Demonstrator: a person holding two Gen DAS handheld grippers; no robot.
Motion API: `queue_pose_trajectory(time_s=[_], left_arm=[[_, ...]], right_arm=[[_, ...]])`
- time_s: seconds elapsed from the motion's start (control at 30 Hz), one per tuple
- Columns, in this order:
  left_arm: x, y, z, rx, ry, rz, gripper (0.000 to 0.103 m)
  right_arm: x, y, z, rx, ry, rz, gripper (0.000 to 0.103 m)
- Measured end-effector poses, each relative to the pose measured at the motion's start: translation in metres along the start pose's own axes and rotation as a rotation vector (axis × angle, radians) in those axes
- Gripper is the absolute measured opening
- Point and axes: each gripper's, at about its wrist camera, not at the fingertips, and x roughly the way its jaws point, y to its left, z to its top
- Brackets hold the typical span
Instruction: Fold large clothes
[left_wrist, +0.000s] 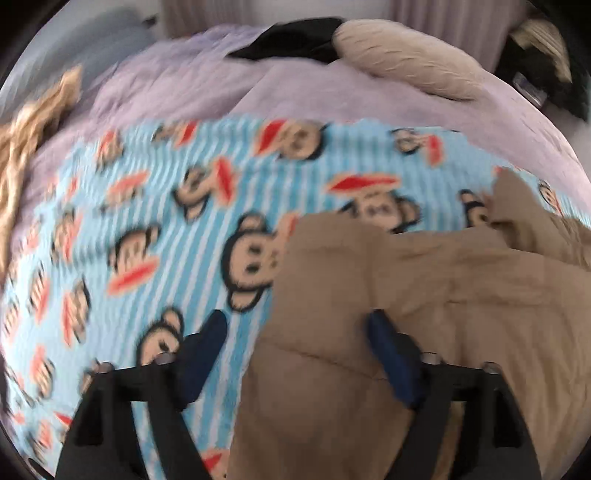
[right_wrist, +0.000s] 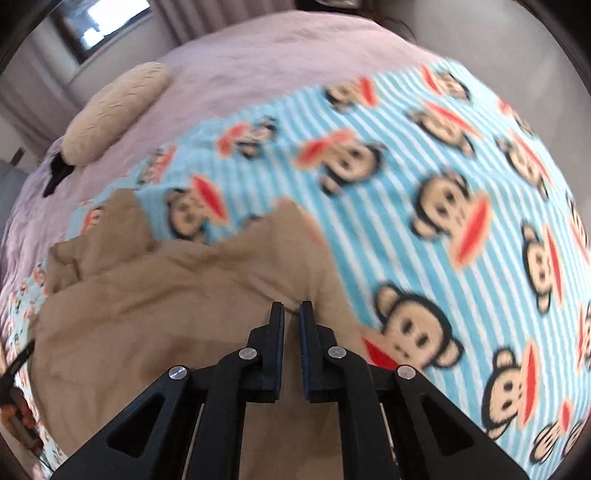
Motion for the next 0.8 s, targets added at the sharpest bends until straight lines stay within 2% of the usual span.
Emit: queue_pose_trajectory(time_s=[0.1, 0.27, 0.33, 0.4, 0.47, 0.63, 0.8], left_arm=[[0.009, 0.005, -0.001, -0.059, 0.033, -0.018, 0.082], [-0.016, -0.003, 0.001, -0.011, 0.036, 0.049, 0.082], [-0.032, -0.003, -0.003, 0.001, 0.032, 0.047, 0.082], [-0.048, -0.003, -0.009, 0.000, 0.044, 0.031, 0.082], [-0.061, -0.003, -0.019, -0.005, 0.062, 0.019, 0.082], [-0.086, -0.014, -0.049, 0.001, 0.103, 0.001, 0.082], [-0.114, -0.028, -0.081, 0.012, 0.122, -0.021, 0.082]], right_arm=[[0.014, -0.014, -0.003, 0.060, 0.034, 0.016, 0.009], [-0.002, -0.008, 0.003, 0.062, 0.036, -0.007, 0.010], [-0.020, -0.007, 0.000, 0.059, 0.024, 0.006, 0.014], [-0.038, -0.009, -0.009, 0.078, 0.014, 0.023, 0.034], [-0.053, -0.010, -0.022, 0.098, 0.006, 0.036, 0.041], [-0.074, -0.008, -0.058, 0.123, 0.056, 0.085, 0.043], [-0.087, -0.008, -0.102, 0.130, 0.133, 0.116, 0.053]])
